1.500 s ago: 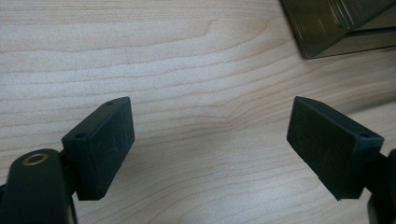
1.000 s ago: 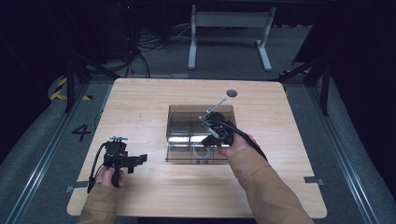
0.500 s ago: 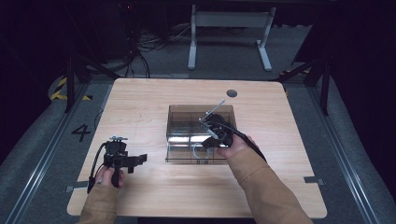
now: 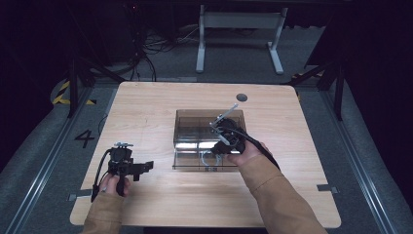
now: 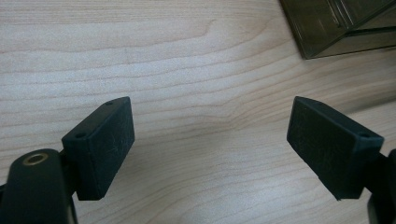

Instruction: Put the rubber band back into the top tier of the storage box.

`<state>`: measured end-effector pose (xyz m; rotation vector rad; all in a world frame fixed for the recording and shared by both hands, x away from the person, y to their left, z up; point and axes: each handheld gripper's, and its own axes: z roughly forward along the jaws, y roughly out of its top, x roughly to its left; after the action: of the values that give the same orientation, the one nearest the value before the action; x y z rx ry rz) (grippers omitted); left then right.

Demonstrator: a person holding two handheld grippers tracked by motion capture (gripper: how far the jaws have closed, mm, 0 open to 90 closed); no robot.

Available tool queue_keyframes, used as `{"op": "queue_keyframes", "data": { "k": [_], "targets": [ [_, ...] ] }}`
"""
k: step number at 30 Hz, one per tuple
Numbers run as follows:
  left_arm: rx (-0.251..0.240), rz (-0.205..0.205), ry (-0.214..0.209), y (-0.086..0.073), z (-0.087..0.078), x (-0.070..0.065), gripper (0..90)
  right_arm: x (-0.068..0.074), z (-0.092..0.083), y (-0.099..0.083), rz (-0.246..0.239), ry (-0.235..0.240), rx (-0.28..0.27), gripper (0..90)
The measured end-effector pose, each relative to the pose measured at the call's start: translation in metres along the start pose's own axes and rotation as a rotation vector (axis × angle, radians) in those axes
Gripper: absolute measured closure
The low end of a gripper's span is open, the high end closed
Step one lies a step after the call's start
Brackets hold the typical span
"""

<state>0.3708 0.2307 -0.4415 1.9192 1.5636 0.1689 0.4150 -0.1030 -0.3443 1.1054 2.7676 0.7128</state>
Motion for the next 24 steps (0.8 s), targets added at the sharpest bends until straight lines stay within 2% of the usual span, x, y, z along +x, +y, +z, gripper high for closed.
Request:
{"op": "queue_keyframes", "data": {
  "k": [13, 18, 24],
  "targets": [
    [0.0, -0.001, 0.008, -0.002, -0.002, 0.0, 15.8, -0.002, -0.033, -0.011, -0.007, -0.028, -0.105, 69.0],
    [-0.003, -0.005, 0.011, -0.003, -0.003, 0.001, 15.8, -0.01, -0.049, -0.023, 0.002, -0.051, -0.146, 68.2],
    [-0.003, -0.003, 0.013, -0.003, -0.003, 0.001, 15.8, -0.02, -0.059, -0.036, 0.016, -0.07, -0.164, 67.2]
  ]
}}
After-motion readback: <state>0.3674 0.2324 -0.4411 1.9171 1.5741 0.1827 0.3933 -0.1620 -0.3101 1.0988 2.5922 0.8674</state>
